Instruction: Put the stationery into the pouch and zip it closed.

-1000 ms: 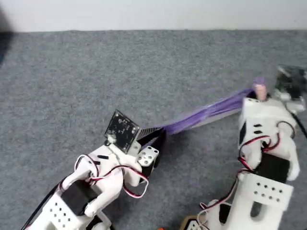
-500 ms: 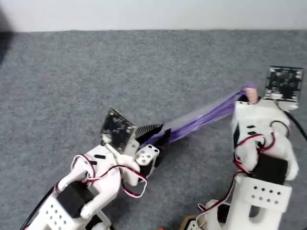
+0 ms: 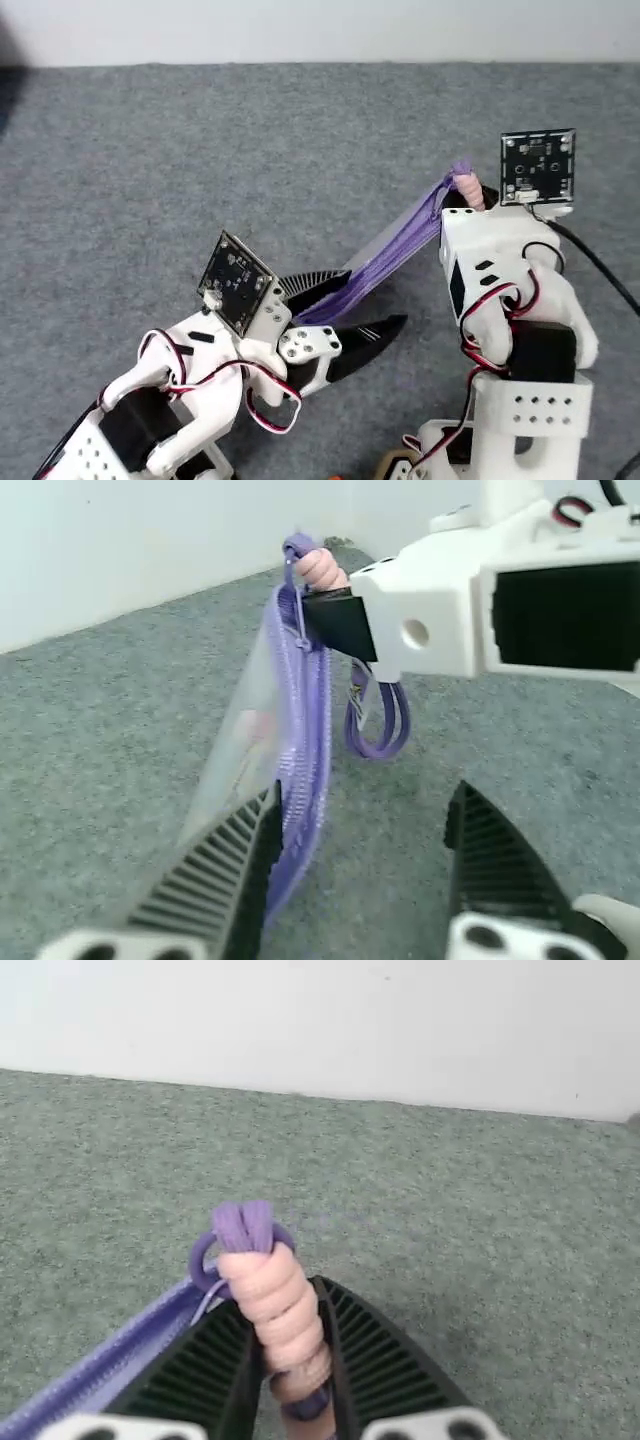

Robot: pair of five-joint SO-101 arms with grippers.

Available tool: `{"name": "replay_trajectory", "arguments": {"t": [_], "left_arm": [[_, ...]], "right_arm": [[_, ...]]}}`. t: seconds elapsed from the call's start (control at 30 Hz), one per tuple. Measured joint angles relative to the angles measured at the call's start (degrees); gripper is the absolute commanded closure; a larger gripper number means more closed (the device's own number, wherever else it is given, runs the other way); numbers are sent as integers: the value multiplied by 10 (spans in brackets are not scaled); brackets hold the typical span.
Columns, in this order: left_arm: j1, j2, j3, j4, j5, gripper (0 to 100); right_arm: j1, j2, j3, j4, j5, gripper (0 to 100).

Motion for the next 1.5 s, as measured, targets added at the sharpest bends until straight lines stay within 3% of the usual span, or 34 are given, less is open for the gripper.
{"name": "replay_trajectory", "arguments": {"t": [0.37, 0.7, 0.97, 1.5], "left_arm": [[-47, 0, 55, -53, -31, 743], [-8, 0, 91, -62, -34, 985], [-7, 0, 91, -62, -34, 988], [-38, 2, 81, -59, -35, 991]], "right_arm": [[-44, -52, 0, 58, 0, 991], [-47, -58, 1, 61, 0, 991], [-47, -60, -10, 84, -2, 991], [87, -61, -13, 91, 80, 991]]}}
